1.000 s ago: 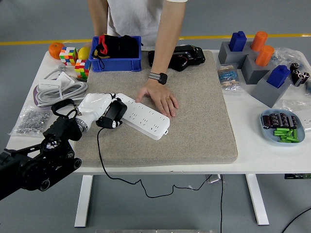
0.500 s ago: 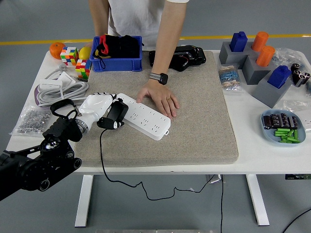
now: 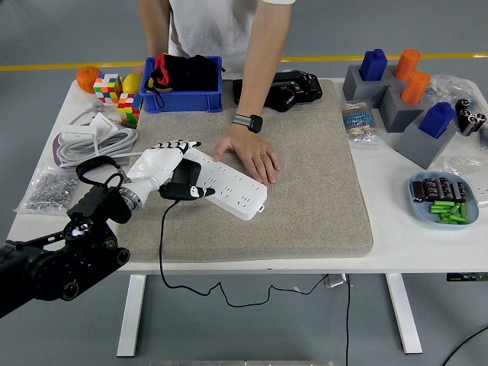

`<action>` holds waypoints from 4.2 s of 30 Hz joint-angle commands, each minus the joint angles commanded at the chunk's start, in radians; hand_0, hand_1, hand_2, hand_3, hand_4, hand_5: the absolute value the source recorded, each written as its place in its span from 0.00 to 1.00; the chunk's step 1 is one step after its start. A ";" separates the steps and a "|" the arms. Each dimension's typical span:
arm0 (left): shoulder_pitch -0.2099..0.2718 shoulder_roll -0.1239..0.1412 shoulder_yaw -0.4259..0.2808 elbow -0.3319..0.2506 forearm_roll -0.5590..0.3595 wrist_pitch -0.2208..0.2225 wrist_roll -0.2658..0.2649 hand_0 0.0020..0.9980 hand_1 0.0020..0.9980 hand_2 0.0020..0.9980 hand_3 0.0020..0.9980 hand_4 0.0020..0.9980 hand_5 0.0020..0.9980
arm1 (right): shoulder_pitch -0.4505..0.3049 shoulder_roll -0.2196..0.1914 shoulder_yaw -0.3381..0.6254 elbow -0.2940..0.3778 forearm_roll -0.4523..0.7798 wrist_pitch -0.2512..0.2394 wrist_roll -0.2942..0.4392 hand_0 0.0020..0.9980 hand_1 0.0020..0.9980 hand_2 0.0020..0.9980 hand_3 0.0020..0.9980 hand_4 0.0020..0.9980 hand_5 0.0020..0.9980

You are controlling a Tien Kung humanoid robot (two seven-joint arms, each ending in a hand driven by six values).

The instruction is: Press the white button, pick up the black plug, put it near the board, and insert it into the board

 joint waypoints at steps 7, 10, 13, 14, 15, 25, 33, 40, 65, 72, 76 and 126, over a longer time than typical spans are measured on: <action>0.015 0.011 -0.012 -0.011 0.009 0.011 -0.005 0.96 1.00 1.00 1.00 1.00 0.81 | 0.001 0.000 0.002 0.003 0.000 0.000 0.001 0.75 0.72 0.70 0.66 0.72 0.40; 0.037 0.038 -0.021 -0.053 0.026 0.036 -0.032 0.96 1.00 0.99 1.00 1.00 0.81 | 0.001 0.000 0.002 0.003 -0.001 0.000 0.001 0.75 0.72 0.70 0.66 0.72 0.40; 0.064 0.076 -0.023 -0.109 0.040 0.060 -0.057 0.96 1.00 0.99 1.00 1.00 0.81 | 0.001 0.000 0.007 0.002 -0.001 0.000 0.000 0.75 0.72 0.70 0.66 0.72 0.40; 0.081 0.097 -0.021 -0.139 0.050 0.070 -0.068 0.94 0.97 0.94 0.92 1.00 0.78 | 0.001 0.000 0.009 0.002 -0.001 0.000 0.001 0.75 0.72 0.70 0.66 0.72 0.40; 0.091 0.112 -0.020 -0.160 0.057 0.073 -0.073 0.94 0.97 0.94 0.92 1.00 0.78 | 0.002 0.000 0.011 0.002 -0.002 0.000 0.001 0.75 0.72 0.70 0.66 0.72 0.40; 0.149 0.168 -0.008 -0.218 0.087 0.068 -0.075 0.94 0.96 0.90 0.87 0.95 0.75 | 0.001 -0.001 0.013 0.004 -0.002 0.000 0.001 0.75 0.72 0.70 0.66 0.72 0.40; 0.129 0.139 0.010 -0.163 0.088 0.045 -0.054 0.94 0.96 0.87 0.85 0.93 0.74 | 0.001 -0.003 0.007 0.006 -0.002 -0.001 0.001 0.75 0.72 0.70 0.65 0.72 0.40; 0.105 0.116 0.022 -0.151 0.083 0.039 -0.055 0.94 0.96 0.87 0.84 0.93 0.73 | 0.001 -0.003 0.002 0.004 0.000 0.000 0.001 0.75 0.72 0.70 0.65 0.72 0.40; 0.066 0.080 0.059 -0.116 0.044 0.012 -0.054 0.89 0.92 0.84 0.80 0.89 0.70 | -0.003 -0.003 -0.001 0.004 0.000 0.000 0.000 0.75 0.72 0.70 0.65 0.72 0.40; 0.086 0.090 -0.032 -0.157 0.043 0.054 -0.095 0.88 0.91 0.84 0.80 0.88 0.70 | -0.002 -0.001 0.002 0.005 -0.001 0.000 0.000 0.75 0.72 0.70 0.65 0.72 0.40; 0.108 0.094 -0.111 -0.192 0.049 0.076 -0.117 0.87 0.91 0.85 0.81 0.88 0.70 | -0.003 -0.001 0.002 0.005 -0.002 0.000 0.000 0.75 0.72 0.70 0.65 0.72 0.40; 0.474 -0.051 -1.146 -0.173 0.152 -0.029 -0.174 0.86 0.88 0.84 0.80 0.83 0.57 | 0.020 -0.014 -0.002 0.012 -0.007 -0.001 0.000 0.75 0.72 0.70 0.65 0.72 0.40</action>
